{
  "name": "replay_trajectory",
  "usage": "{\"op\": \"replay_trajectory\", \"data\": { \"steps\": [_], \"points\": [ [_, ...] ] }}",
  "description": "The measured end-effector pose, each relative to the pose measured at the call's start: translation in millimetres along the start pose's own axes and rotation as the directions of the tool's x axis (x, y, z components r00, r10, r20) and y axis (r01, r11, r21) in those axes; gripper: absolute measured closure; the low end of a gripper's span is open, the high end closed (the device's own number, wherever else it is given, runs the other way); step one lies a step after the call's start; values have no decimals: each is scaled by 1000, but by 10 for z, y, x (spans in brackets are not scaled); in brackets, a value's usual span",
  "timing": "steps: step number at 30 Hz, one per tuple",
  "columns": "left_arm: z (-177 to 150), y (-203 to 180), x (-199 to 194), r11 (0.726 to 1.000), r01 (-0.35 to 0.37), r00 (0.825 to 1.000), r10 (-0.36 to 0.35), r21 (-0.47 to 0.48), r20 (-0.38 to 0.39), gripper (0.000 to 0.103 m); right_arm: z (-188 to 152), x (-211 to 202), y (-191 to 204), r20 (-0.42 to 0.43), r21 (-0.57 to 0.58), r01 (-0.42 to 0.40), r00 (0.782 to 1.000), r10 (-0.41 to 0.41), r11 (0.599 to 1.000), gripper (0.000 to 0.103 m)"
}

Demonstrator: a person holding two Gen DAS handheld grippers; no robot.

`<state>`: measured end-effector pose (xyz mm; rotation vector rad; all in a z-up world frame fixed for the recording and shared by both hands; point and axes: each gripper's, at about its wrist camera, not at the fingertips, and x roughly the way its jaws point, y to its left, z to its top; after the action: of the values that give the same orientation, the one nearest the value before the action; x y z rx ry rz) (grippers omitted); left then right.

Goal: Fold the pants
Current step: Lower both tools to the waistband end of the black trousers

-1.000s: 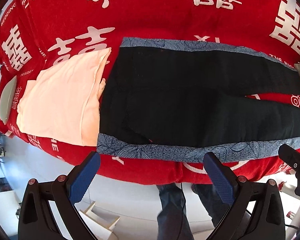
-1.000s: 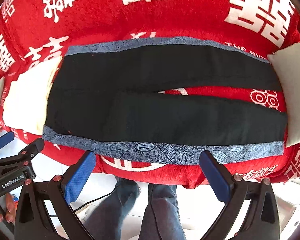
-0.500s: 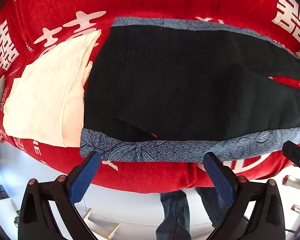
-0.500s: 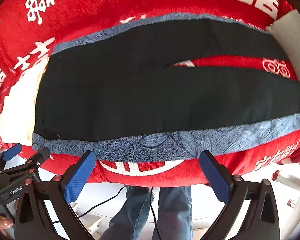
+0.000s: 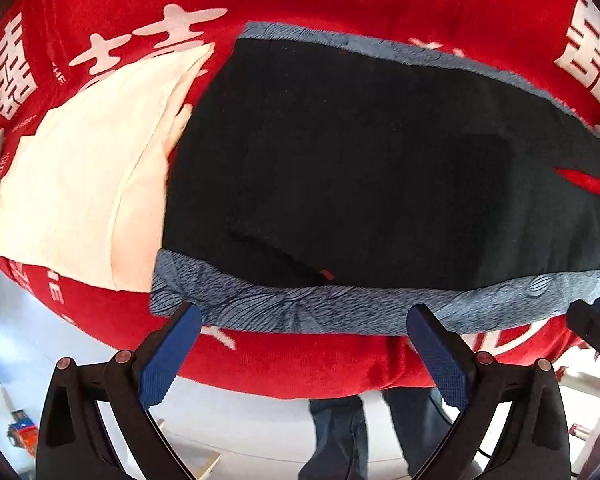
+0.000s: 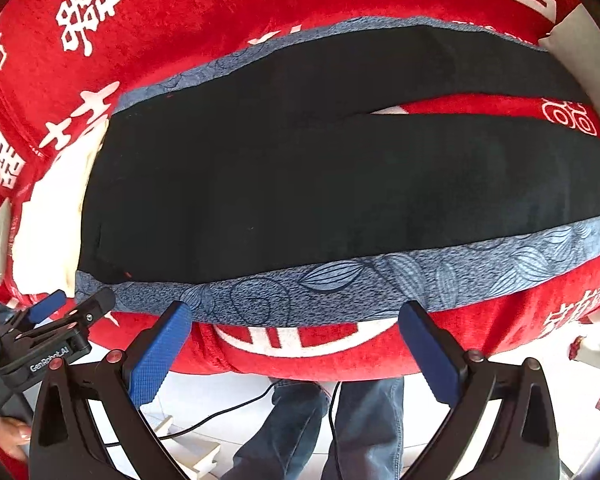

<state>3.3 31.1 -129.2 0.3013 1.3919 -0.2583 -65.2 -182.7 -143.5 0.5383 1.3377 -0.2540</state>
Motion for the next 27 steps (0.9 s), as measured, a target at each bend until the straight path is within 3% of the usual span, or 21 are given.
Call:
{"op": "replay_trajectory", "data": {
  "steps": [5,7,9,12,14,15,17,21,27],
  "points": [
    [-20,49,-5,1000,3,1000,-3,-4,7,0,-32,54,37,-7,15,-38,999,38,999,0],
    [-23,129,-14,998,46,999,-46,-40,17,0,-51,66,17,-8,36,-101,995,102,994,0],
    [-47,267,-15,986,123,992,-121,-114,29,0,-84,93,-17,-10,78,-212,977,213,974,0],
    [-108,513,59,927,294,956,-290,-234,52,0,-168,206,-46,-15,123,-370,927,374,921,7],
    [-165,630,112,891,359,933,-352,-279,78,0,-235,390,-43,-57,148,-449,886,461,881,40],
    [-197,657,142,885,366,930,-355,-288,91,0,-275,510,-49,-79,174,-493,856,511,852,43],
    [-251,696,207,874,389,921,-379,-290,91,0,-344,704,-58,-93,220,-552,809,581,804,44],
    [-345,774,364,848,418,906,-416,-326,78,0,-413,1054,-38,-90,255,-586,778,622,769,44],
    [-413,838,610,818,436,894,-442,-375,73,0,-332,1326,-58,-3,313,-672,706,708,671,44]
  ]
}}
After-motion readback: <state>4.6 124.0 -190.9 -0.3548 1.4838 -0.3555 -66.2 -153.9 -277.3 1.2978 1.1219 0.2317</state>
